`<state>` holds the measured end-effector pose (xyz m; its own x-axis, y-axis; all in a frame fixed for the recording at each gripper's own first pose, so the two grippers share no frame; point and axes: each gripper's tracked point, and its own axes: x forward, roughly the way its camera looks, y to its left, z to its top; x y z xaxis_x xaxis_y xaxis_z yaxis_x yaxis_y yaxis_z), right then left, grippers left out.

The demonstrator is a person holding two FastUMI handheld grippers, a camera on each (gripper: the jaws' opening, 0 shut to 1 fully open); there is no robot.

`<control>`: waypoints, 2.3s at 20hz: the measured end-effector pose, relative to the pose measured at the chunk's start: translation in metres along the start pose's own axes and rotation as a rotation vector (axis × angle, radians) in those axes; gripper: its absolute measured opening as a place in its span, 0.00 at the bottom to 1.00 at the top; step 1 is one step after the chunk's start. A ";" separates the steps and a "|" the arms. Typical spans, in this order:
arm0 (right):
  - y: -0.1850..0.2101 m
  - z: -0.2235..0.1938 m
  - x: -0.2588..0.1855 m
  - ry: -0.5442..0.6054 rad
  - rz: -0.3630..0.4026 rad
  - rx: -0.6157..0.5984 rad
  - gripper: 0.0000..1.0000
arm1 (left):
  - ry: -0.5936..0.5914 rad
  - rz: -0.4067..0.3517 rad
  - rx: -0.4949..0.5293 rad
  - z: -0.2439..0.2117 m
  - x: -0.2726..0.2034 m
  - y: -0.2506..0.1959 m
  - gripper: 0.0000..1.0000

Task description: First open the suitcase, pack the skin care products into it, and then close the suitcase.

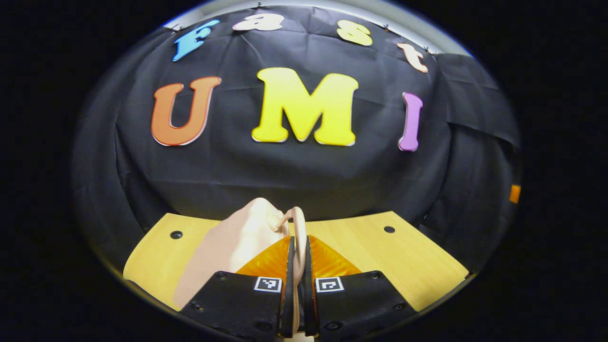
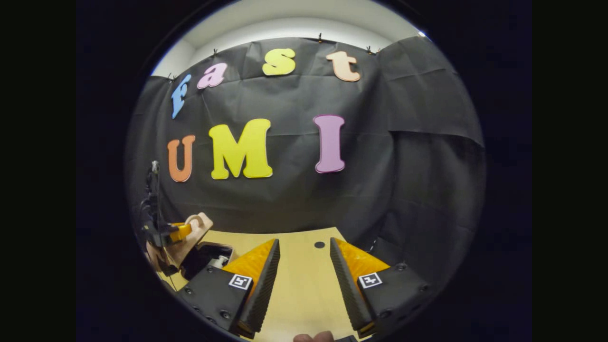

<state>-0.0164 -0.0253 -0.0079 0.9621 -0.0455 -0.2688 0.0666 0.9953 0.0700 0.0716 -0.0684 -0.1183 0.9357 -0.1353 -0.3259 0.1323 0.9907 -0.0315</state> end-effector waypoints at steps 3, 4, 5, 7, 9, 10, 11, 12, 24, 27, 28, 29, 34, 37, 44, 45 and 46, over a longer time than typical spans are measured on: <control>-0.033 -0.002 -0.007 0.008 -0.057 -0.025 0.64 | 0.077 -0.014 0.068 -0.042 0.026 -0.033 0.12; -0.044 -0.001 -0.010 0.005 -0.075 -0.040 0.64 | 0.109 -0.015 0.094 -0.057 0.032 -0.043 0.12; -0.054 0.000 -0.012 0.000 -0.092 -0.055 0.64 | 0.141 -0.015 0.115 -0.071 0.038 -0.050 0.12; -0.069 0.000 -0.015 0.001 -0.113 -0.058 0.64 | 0.199 -0.015 0.148 -0.094 0.046 -0.059 0.12; -0.080 -0.005 -0.014 0.016 -0.123 -0.037 0.64 | 0.228 -0.007 0.169 -0.107 0.055 -0.061 0.12; -0.083 -0.009 -0.013 0.024 -0.125 -0.030 0.63 | 0.234 -0.003 0.177 -0.111 0.056 -0.064 0.12; -0.087 -0.014 -0.010 0.033 -0.126 -0.025 0.64 | 0.239 0.002 0.192 -0.114 0.058 -0.065 0.12; -0.088 -0.016 -0.009 0.041 -0.122 -0.020 0.64 | 0.243 0.011 0.212 -0.117 0.057 -0.066 0.12; -0.070 -0.040 0.051 0.080 0.052 -0.038 0.64 | 0.439 0.039 0.168 -0.146 0.025 -0.099 0.70; -0.038 -0.050 0.070 0.104 0.174 -0.042 0.64 | 0.444 0.100 0.044 -0.134 -0.012 -0.103 0.94; -0.029 -0.050 0.075 0.104 0.206 -0.051 0.64 | 0.414 0.123 0.023 -0.121 -0.023 -0.101 0.94; -0.021 -0.046 0.078 0.093 0.224 -0.058 0.64 | 0.364 0.144 0.013 -0.102 -0.032 -0.097 0.94; 0.035 0.028 0.064 -0.105 0.257 -0.097 0.63 | -0.011 0.203 -0.018 0.039 -0.083 -0.071 0.94; 0.064 0.079 0.044 -0.205 0.256 -0.032 0.64 | -0.225 0.201 0.015 0.117 -0.119 -0.073 0.93; 0.096 0.104 0.007 -0.280 0.229 -0.009 0.69 | -0.400 0.180 -0.026 0.185 -0.162 -0.055 0.94; 0.102 0.099 0.005 -0.275 0.225 -0.013 0.72 | -0.389 0.187 -0.027 0.181 -0.162 -0.049 0.94; 0.105 0.096 0.003 -0.268 0.218 -0.016 0.72 | -0.379 0.198 -0.030 0.175 -0.162 -0.042 0.94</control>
<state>0.0190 0.0708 0.0908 0.9886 0.1500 0.0127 -0.1505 0.9852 0.0821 -0.0278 -0.0905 0.1010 0.9968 0.0674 0.0419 -0.0660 0.9973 -0.0331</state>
